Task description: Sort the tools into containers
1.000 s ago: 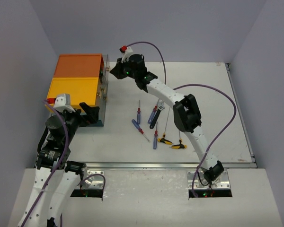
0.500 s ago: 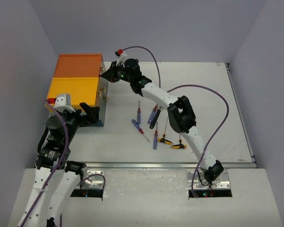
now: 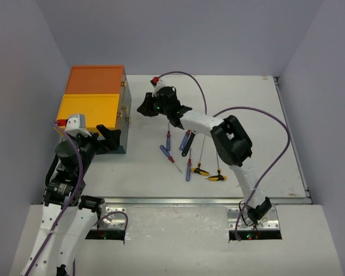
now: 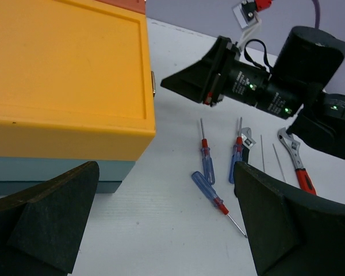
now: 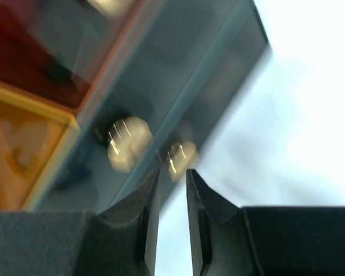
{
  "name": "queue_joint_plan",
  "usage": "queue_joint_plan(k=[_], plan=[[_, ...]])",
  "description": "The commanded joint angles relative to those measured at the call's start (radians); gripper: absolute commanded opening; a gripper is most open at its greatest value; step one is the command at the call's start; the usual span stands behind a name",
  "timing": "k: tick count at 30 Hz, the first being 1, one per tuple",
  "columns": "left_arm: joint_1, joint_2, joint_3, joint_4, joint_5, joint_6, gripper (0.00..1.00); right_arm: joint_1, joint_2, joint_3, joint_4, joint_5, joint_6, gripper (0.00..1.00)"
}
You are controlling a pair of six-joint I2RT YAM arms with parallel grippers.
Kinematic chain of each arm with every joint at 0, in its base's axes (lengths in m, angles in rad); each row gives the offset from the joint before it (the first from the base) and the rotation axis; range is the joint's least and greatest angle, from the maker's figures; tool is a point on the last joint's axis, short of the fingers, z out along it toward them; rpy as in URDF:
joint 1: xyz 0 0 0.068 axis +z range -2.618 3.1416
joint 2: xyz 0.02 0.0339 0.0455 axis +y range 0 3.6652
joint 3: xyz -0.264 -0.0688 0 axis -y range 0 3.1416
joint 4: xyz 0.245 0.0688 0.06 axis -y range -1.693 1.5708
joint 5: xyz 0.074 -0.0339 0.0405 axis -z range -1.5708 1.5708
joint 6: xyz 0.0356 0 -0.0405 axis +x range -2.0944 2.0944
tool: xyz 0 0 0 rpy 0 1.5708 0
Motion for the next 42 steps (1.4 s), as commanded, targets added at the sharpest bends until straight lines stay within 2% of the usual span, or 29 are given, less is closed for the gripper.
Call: queue_joint_plan(k=[1,4,6,10,13,16,26,30,39,42], plan=[[-0.013,-0.005,0.002,0.045,0.006,-0.005,1.0,0.004,-0.26,-0.196,0.141,0.021,0.03,0.41],[-0.014,0.001,0.003,0.043,0.01,-0.003,1.0,0.002,-0.28,-0.198,0.123,-0.113,0.062,0.57],[-0.014,0.0,0.002,0.043,0.006,-0.005,1.0,0.0,-0.254,-0.151,0.112,-0.277,0.109,0.64],[-0.014,-0.004,0.002,0.044,0.004,-0.006,1.0,-0.019,-0.133,0.013,0.102,-0.534,0.274,0.66],[-0.014,0.002,0.002,0.042,0.003,-0.006,1.0,-0.02,-0.056,0.125,0.121,-0.643,0.38,0.66],[-0.015,0.002,0.003,0.042,0.003,-0.006,1.0,-0.018,0.005,0.178,0.134,-0.674,0.431,0.65],[-0.015,0.0,0.003,0.042,0.003,-0.006,1.0,-0.01,0.025,0.174,0.045,-0.654,0.374,0.66],[-0.015,-0.001,0.003,0.041,0.002,-0.006,1.0,-0.005,0.056,0.201,0.059,-0.667,0.398,0.59],[-0.015,0.0,0.003,0.041,0.002,-0.008,1.0,0.003,0.159,0.363,0.005,-0.666,0.435,0.56],[-0.015,0.0,0.003,0.038,0.003,-0.008,1.0,0.006,0.168,0.369,-0.002,-0.662,0.436,0.49]])
